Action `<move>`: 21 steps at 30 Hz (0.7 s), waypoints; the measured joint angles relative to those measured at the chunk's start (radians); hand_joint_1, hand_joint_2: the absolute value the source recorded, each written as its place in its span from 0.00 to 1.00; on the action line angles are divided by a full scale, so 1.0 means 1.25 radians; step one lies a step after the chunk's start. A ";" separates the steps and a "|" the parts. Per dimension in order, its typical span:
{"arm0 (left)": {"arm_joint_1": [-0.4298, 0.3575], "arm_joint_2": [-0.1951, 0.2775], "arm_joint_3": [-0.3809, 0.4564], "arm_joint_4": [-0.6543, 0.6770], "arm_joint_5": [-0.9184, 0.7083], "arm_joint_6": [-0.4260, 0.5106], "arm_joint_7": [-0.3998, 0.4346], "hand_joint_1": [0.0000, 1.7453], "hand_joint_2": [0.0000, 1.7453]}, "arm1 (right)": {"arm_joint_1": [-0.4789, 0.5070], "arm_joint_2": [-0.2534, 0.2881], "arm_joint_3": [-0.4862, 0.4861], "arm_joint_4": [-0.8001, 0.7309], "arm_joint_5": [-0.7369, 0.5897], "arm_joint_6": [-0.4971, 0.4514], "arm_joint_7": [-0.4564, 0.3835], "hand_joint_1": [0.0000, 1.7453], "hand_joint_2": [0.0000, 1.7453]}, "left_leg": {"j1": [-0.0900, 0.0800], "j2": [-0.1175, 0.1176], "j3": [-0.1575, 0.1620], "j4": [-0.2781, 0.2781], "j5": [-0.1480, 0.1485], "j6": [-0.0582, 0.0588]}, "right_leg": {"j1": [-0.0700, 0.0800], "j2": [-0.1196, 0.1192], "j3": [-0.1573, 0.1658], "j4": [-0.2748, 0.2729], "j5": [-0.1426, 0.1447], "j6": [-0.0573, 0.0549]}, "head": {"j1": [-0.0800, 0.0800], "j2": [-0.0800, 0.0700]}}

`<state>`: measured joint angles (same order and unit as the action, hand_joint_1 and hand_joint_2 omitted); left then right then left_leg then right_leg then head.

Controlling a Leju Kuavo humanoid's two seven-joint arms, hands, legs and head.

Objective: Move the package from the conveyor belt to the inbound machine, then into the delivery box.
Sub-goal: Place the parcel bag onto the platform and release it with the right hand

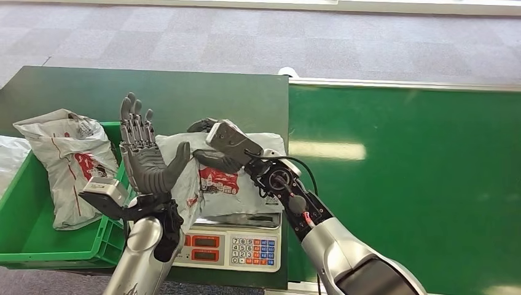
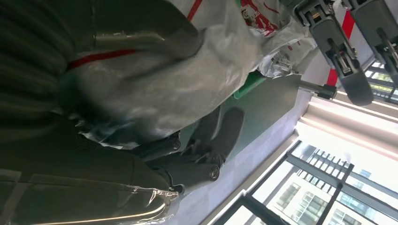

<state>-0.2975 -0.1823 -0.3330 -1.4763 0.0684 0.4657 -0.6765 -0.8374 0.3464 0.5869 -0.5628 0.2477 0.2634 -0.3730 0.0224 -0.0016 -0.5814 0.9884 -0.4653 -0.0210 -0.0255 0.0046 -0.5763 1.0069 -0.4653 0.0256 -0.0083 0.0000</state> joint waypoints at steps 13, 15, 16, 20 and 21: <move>-0.009 0.001 0.004 0.002 -0.002 0.006 -0.006 0.00 1.00 | -0.020 -0.001 0.033 0.060 -0.032 -0.013 0.001 0.00 1.00 | 0.000 0.000 0.000 0.000 0.000 0.000 | 0.000 0.000 0.000 0.000 0.000 0.000 | 0.000 0.000; -0.006 0.001 0.004 0.001 -0.013 0.005 -0.005 0.00 1.00 | -0.016 -0.004 0.032 0.065 -0.024 -0.027 -0.001 0.00 1.00 | 0.000 0.000 0.000 0.000 0.000 0.000 | 0.000 0.000 0.000 0.000 0.000 0.000 | 0.000 0.000; -0.003 0.002 0.005 0.000 -0.023 0.003 -0.004 0.00 1.00 | -0.011 -0.006 0.031 0.067 -0.020 -0.040 -0.004 0.00 1.00 | 0.000 0.000 0.000 0.000 0.000 0.000 | 0.000 0.000 0.000 0.000 0.000 0.000 | 0.000 0.000; 0.004 0.003 0.006 -0.002 -0.042 0.000 -0.001 0.00 1.00 | -0.002 -0.010 0.027 0.069 -0.014 -0.066 -0.014 0.00 1.00 | 0.000 0.000 0.000 0.000 0.000 0.000 | 0.000 0.000 0.000 0.000 0.000 0.000 | 0.000 0.000; 0.014 0.005 0.006 -0.008 -0.056 -0.003 0.004 0.00 1.00 | 0.016 -0.018 0.017 0.056 -0.002 -0.101 -0.024 0.00 1.00 | 0.000 0.000 0.000 0.000 0.000 0.000 | 0.000 0.000 0.000 0.000 0.000 0.000 | 0.000 0.000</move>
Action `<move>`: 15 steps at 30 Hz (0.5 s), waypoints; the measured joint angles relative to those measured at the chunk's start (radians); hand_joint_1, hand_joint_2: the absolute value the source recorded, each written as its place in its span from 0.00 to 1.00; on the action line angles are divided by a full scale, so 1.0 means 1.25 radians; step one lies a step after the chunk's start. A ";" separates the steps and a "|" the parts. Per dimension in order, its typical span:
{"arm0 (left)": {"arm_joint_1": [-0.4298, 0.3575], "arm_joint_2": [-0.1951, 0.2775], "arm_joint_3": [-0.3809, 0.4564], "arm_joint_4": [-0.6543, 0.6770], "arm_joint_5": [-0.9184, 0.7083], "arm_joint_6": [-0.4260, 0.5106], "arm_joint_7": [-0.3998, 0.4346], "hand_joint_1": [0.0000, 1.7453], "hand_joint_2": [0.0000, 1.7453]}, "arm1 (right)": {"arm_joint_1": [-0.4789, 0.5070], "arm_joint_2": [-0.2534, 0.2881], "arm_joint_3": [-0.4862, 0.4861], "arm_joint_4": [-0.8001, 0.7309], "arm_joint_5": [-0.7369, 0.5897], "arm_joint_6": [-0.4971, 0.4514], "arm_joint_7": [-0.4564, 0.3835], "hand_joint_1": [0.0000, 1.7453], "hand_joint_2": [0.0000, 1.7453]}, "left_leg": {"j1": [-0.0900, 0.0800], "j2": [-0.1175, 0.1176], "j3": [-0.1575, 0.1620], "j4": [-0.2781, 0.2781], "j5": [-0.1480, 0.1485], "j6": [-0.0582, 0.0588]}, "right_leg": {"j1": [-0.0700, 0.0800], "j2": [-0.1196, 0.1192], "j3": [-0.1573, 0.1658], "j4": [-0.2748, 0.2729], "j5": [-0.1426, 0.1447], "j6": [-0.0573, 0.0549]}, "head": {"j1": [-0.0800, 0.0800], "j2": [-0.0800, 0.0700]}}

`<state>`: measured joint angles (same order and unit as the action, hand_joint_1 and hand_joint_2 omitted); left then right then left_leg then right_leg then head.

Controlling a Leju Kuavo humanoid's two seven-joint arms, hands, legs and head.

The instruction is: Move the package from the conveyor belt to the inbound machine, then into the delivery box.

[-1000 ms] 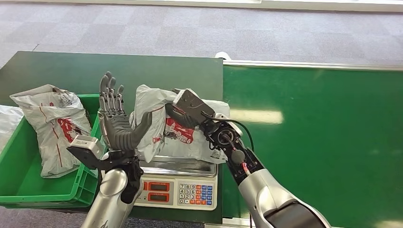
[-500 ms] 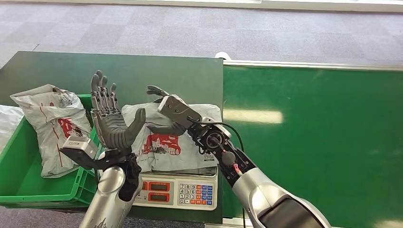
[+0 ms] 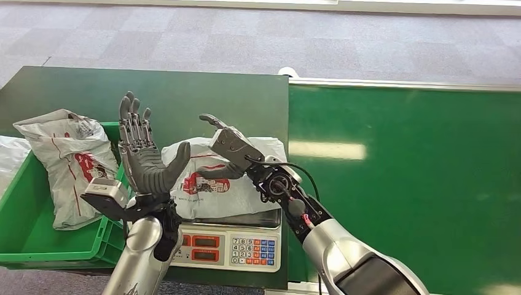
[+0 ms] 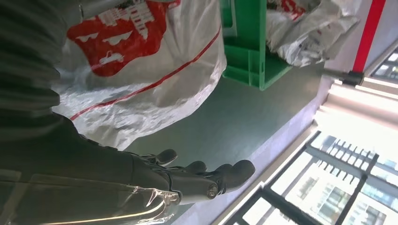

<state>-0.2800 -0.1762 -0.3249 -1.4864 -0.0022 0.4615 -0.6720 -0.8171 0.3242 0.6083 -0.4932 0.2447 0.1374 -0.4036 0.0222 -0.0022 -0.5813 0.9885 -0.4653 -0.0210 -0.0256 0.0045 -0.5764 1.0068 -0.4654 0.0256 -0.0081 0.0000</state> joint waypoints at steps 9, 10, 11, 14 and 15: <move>0.075 0.021 0.010 -0.034 -0.062 -0.013 0.015 0.00 1.00 | 0.163 -0.077 -0.117 -0.221 0.104 -0.138 -0.013 0.00 1.00 | 0.000 0.001 0.000 0.000 0.000 0.000 | 0.000 0.000 -0.001 0.000 0.000 0.000 | 0.000 0.000; 0.076 0.022 0.010 -0.036 -0.062 -0.012 0.016 0.00 1.00 | 0.169 -0.079 -0.121 -0.233 0.116 -0.152 -0.013 0.00 1.00 | 0.000 0.001 0.000 0.000 0.000 0.000 | 0.000 0.000 0.000 0.000 0.000 0.000 | 0.000 0.000; 0.080 0.023 0.010 -0.038 -0.065 -0.011 0.017 0.00 1.00 | 0.181 -0.083 -0.126 -0.252 0.139 -0.183 -0.013 0.00 1.00 | 0.000 0.000 0.000 0.000 0.000 0.000 | 0.000 0.000 0.000 0.000 0.000 0.000 | 0.000 0.000; 0.103 0.024 0.018 -0.047 -0.082 -0.015 0.028 0.00 1.00 | 0.273 -0.112 -0.156 -0.393 0.253 -0.340 -0.004 0.00 1.00 | 0.000 -0.003 0.001 0.000 0.000 0.000 | 0.000 -0.003 0.001 -0.001 -0.001 0.001 | 0.000 0.000; 0.113 0.025 0.022 -0.049 -0.091 -0.022 0.032 0.00 1.00 | 0.323 -0.126 -0.174 -0.462 0.286 -0.387 0.000 0.00 1.00 | 0.000 -0.005 0.001 0.000 -0.001 0.000 | 0.000 -0.004 0.001 -0.001 -0.002 0.001 | 0.000 0.000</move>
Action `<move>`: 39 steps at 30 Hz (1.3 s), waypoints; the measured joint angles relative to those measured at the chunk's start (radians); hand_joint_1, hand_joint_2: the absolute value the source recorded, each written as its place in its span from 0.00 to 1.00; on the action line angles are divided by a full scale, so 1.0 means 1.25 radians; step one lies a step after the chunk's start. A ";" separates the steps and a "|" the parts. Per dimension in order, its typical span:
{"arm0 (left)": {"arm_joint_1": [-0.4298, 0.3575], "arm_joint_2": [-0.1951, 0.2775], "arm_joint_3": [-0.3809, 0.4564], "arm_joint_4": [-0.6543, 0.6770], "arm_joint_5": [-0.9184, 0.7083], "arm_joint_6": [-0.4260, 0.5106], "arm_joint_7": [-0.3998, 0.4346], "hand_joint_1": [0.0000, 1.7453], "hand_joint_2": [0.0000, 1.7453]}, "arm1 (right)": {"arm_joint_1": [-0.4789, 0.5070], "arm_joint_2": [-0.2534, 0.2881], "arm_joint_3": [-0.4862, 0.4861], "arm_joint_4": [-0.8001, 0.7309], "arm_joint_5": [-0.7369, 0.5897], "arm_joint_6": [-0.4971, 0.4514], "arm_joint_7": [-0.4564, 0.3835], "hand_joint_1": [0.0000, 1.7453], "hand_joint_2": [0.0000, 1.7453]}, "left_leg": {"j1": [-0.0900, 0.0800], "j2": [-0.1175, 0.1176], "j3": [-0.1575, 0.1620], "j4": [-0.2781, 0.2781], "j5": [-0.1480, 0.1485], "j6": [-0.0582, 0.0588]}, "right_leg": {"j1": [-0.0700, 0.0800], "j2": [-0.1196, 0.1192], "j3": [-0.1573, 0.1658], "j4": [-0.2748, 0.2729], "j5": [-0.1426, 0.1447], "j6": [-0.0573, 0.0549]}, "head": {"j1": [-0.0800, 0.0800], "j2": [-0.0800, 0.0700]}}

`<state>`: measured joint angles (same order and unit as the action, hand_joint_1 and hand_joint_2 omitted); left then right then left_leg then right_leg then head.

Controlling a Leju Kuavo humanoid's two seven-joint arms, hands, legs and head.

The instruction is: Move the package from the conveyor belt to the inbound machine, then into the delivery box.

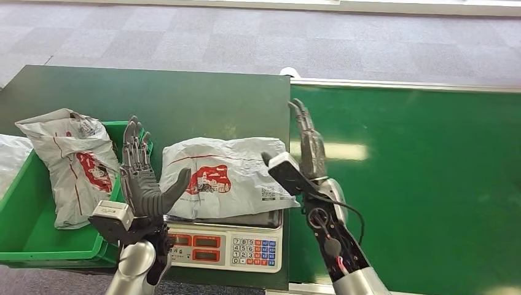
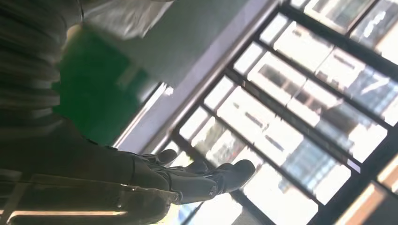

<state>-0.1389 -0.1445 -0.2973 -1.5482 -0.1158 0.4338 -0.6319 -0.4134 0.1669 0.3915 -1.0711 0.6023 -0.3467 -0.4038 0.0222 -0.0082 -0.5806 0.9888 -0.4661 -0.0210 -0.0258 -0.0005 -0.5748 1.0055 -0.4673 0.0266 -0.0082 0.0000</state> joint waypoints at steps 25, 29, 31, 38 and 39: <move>-0.102 0.079 -0.026 0.094 -0.505 -0.091 0.305 0.00 1.00 | 0.591 -0.059 -0.198 -0.617 -0.011 -0.073 -0.082 0.00 1.00 | 0.000 0.004 0.003 -0.001 -0.004 0.000 | 0.000 0.002 0.002 -0.001 -0.002 -0.001 | 0.000 0.000; -0.114 0.084 -0.027 0.117 -0.571 -0.117 0.366 0.00 1.00 | 0.591 -0.059 -0.199 -0.617 -0.015 -0.063 -0.088 0.00 1.00 | 0.000 0.004 0.003 -0.001 -0.004 0.000 | 0.000 0.002 0.002 -0.001 -0.002 -0.001 | 0.000 0.000; -0.126 0.087 -0.029 0.140 -0.625 -0.145 0.410 0.00 1.00 | 0.589 -0.060 -0.199 -0.617 -0.016 -0.053 -0.089 0.00 1.00 | 0.000 0.004 0.003 -0.001 -0.004 0.000 | 0.000 0.002 0.002 -0.001 -0.002 -0.001 | 0.000 0.000; -0.145 0.095 -0.030 0.210 -0.744 -0.253 0.490 0.00 1.00 | 0.563 -0.060 -0.199 -0.614 -0.014 -0.030 -0.090 0.00 1.00 | 0.000 0.004 0.003 -0.001 -0.004 0.000 | 0.000 0.002 0.003 -0.001 -0.002 -0.001 | 0.000 0.000; -0.148 0.095 -0.030 0.216 -0.746 -0.257 0.491 0.00 1.00 | 0.560 -0.060 -0.199 -0.613 -0.013 -0.029 -0.090 0.00 1.00 | 0.000 0.004 0.003 -0.001 -0.004 0.000 | 0.000 0.002 0.003 -0.001 -0.002 -0.001 | 0.000 0.000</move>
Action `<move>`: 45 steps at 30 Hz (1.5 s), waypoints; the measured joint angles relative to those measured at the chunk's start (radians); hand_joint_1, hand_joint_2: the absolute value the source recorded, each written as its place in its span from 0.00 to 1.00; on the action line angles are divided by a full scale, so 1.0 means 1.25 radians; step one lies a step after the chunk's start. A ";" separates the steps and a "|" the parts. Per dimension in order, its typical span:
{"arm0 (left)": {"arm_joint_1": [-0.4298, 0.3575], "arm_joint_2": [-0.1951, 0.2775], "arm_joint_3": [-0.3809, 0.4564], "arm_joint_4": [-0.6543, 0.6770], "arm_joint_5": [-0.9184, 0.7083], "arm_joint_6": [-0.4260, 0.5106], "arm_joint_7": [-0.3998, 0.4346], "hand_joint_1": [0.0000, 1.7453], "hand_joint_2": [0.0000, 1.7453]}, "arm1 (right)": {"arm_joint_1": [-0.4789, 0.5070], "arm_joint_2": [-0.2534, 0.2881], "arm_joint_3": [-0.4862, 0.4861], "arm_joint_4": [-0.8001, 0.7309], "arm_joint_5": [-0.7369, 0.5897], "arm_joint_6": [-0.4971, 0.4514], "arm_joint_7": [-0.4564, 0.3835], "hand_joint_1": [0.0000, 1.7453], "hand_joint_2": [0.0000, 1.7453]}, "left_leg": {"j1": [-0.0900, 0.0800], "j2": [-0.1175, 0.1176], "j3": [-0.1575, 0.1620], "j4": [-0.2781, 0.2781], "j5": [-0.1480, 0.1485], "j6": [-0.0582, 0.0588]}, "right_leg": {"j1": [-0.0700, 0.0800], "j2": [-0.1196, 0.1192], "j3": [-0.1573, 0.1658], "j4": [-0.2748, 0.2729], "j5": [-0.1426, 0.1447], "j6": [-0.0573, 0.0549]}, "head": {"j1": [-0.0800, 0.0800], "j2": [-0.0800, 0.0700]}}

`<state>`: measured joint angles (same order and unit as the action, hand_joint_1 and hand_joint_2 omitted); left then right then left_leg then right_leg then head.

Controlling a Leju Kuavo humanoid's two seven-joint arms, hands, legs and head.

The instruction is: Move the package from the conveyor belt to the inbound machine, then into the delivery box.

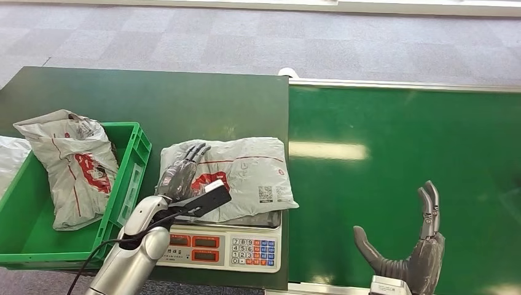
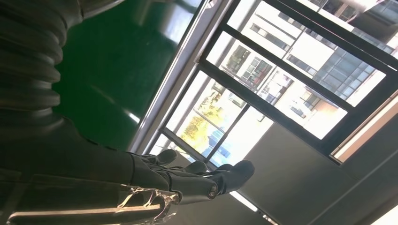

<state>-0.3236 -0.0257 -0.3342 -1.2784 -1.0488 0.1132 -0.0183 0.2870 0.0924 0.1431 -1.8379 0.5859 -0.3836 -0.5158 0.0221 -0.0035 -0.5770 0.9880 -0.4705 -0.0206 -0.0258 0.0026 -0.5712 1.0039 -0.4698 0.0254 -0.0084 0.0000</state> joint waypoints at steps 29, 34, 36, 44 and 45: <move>-0.018 -0.024 0.019 0.025 0.343 -0.015 -0.191 0.98 1.00 | -0.035 0.037 -0.036 0.008 0.021 0.045 0.003 0.00 1.00 | 0.000 -0.002 0.004 0.000 0.000 0.000 | 0.000 -0.002 0.005 0.000 -0.001 0.001 | 0.000 0.000; -0.001 -0.022 0.029 -0.017 0.367 0.004 -0.208 0.94 1.00 | -0.041 0.037 -0.036 0.015 0.020 0.045 0.003 0.00 1.00 | 0.000 -0.002 0.003 0.000 0.000 0.000 | 0.000 -0.002 0.005 0.000 -0.001 0.001 | 0.000 0.000; 0.011 -0.020 0.036 -0.045 0.390 0.034 -0.230 0.95 1.00 | -0.043 0.037 -0.037 0.018 0.019 0.041 0.001 0.00 1.00 | 0.000 -0.001 0.003 0.000 0.000 0.000 | 0.000 -0.001 0.004 0.000 -0.001 0.001 | 0.000 0.000; 0.056 -0.006 0.083 -0.248 0.440 0.160 -0.306 0.94 1.00 | -0.043 0.033 -0.037 0.029 0.006 0.019 -0.009 0.00 1.00 | 0.000 -0.001 0.002 0.000 0.000 0.000 | 0.000 -0.001 0.002 0.000 -0.001 0.001 | 0.000 0.000; 0.059 -0.005 0.086 -0.261 0.440 0.161 -0.307 0.95 1.00 | -0.043 0.033 -0.037 0.029 0.006 0.019 -0.009 0.00 1.00 | 0.000 -0.001 0.002 0.000 0.000 0.000 | 0.000 -0.001 0.002 0.000 -0.001 0.001 | 0.000 0.000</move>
<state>-0.2495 -0.0323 -0.2270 -1.6046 -0.4982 0.3141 -0.4018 0.2336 0.1338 0.0965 -1.8014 0.5932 -0.3600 -0.5274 0.0221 -0.0049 -0.5751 0.9879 -0.4708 -0.0206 -0.0258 0.0019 -0.5684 1.0040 -0.4712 0.0261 -0.0084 0.0000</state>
